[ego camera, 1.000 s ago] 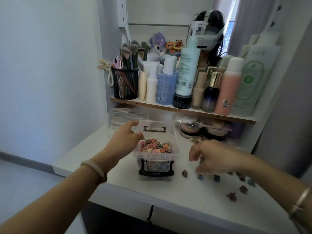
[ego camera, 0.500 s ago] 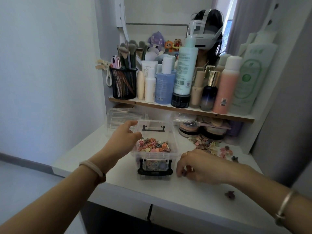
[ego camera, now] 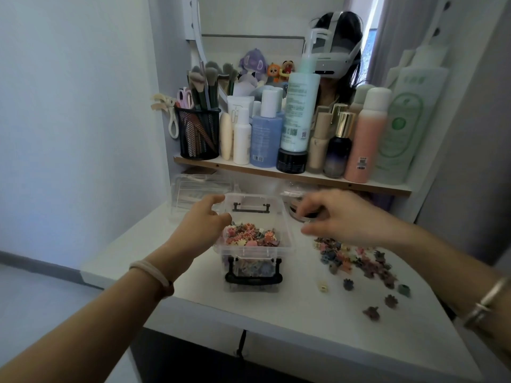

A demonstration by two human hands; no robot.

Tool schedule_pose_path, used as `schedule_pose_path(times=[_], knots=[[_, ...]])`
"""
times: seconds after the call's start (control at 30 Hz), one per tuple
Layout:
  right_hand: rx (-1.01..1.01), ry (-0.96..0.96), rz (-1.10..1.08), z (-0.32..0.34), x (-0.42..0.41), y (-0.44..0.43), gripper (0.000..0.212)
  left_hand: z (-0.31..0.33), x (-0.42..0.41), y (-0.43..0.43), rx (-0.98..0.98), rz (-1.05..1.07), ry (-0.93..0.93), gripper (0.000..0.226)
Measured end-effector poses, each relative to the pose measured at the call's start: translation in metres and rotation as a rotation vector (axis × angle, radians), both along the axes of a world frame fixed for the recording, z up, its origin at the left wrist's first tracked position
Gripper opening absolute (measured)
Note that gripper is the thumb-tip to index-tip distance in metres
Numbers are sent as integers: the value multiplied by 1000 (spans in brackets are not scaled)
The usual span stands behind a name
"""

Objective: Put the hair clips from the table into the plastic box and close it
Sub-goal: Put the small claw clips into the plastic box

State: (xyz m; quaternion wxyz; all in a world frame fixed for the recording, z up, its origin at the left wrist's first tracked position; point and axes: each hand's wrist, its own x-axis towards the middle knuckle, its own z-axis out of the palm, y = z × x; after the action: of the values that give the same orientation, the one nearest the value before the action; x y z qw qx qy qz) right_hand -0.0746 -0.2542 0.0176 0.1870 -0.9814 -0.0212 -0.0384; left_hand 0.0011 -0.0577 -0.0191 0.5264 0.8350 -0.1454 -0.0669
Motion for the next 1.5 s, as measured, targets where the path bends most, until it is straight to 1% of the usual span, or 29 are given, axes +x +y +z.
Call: schedule_pose_path(times=[0.07,0.1,0.17,0.27,0.37,0.53,0.63,0.7,0.73,0.77,0.83,0.87,0.9,0.93,1.0,1.07,1.1,1.2,1.23,1.27,1.33,1.5], knots=[[-221,240,-49,-13,-6,-10,34,0,0,0,-10,3,5,48],[-289,332,-69,-19,-10,-13,38,-1,1,-1,-13,4,9,48],[-345,400,-103,-28,-16,-16,39,-1,1,-1,-16,5,8,48],[-297,370,-105,-36,-19,-17,41,-1,1,-1,-18,7,6,48],[-282,309,-61,-42,-17,-13,44,-2,1,-1,-18,5,4,48],[-248,255,28,-46,-14,-10,24,-2,1,-1,-21,4,7,49],[-244,228,48,-51,-13,-12,22,-3,2,-1,-30,5,6,48],[-254,133,34,-51,-12,-12,23,-3,3,-1,-39,3,3,48],[-214,38,4,-47,-10,-11,23,-3,3,-1,-40,3,1,48],[-116,-68,-36,-40,-8,-9,20,-4,3,-1,-42,5,1,48],[164,-237,-31,-21,-5,0,20,-4,3,-2,-43,13,8,48],[277,-254,14,-12,-4,5,24,-4,3,-3,-43,14,15,48],[346,-221,64,-4,-5,10,28,-4,2,-4,-44,10,23,48],[355,-162,103,1,-5,15,29,-5,1,-6,-48,2,32,48],[281,-109,101,3,-7,16,33,-5,-1,-8,-56,-16,41,48],[187,-107,13,-1,-8,5,35,-5,-2,-9,-62,-23,38,48],[102,-40,-28,-5,-11,-2,37,-5,-2,-10,-66,-22,35,49],[-200,382,-76,-24,-18,-16,57,-5,-2,-10,-74,-21,22,49],[-269,461,-72,-30,-20,-17,61,-5,-2,-11,-77,-22,19,48],[-301,483,-73,-34,-22,-17,63,-5,-2,-11,-80,-21,18,48],[-293,442,-86,-38,-22,-17,61,-4,-2,-11,-82,-17,21,48],[-267,365,-149,-46,-16,-22,44,-4,-2,-12,-90,-6,35,48]])
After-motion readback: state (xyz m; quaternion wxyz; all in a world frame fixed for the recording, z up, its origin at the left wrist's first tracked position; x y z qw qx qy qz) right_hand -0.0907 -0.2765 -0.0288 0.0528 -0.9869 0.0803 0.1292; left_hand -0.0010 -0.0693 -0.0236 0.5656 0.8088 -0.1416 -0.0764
